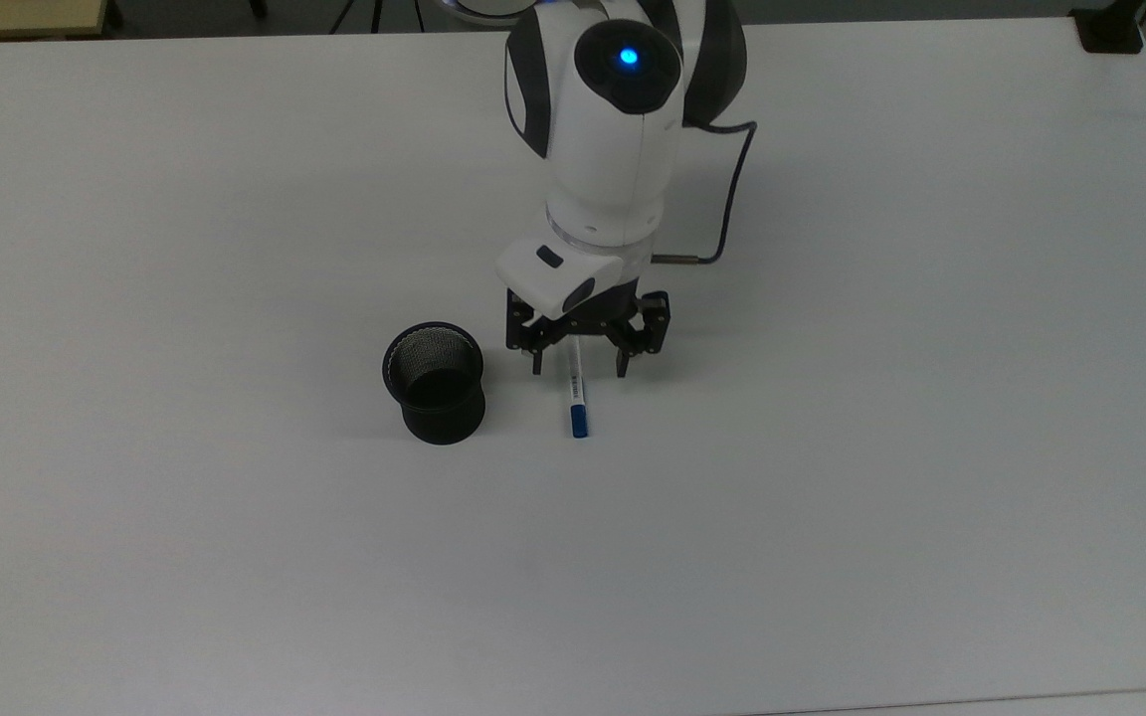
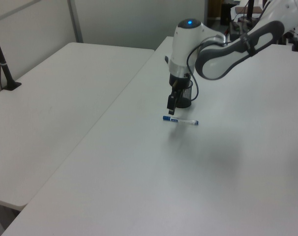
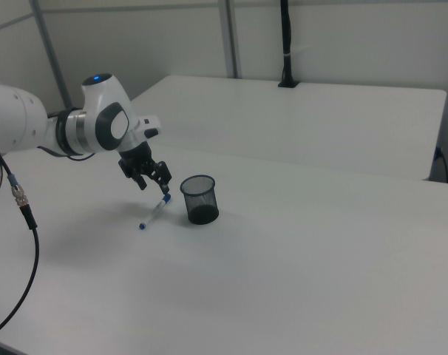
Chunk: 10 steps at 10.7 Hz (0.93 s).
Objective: Insert the marker
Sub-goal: 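Close the gripper on the marker near its blue cap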
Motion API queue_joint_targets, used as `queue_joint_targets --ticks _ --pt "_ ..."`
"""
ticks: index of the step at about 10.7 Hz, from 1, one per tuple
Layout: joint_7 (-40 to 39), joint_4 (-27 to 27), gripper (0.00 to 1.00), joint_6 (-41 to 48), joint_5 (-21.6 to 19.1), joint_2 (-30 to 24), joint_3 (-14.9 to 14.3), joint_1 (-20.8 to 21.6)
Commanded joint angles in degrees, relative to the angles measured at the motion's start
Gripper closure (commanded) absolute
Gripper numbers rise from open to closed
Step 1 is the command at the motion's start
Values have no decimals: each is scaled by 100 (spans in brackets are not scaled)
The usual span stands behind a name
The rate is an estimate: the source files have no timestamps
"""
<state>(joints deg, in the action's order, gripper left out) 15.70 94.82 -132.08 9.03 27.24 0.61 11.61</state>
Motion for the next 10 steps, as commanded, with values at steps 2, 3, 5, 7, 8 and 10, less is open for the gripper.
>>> queue_joint_targets --ticks 2,3,5,7,8,10 --pt "1073 -112 35 -668 712 431 -26 174" --pt "1267 -112 39 -791 862 457 -26 174" --pt "1444 -112 52 -819 1082 528 -26 174" --pt "1445 -112 60 -828 1101 528 -26 174" --pt "1444 -112 60 -819 1101 528 -26 174" --pt "1453 -112 60 -828 1179 580 -26 174"
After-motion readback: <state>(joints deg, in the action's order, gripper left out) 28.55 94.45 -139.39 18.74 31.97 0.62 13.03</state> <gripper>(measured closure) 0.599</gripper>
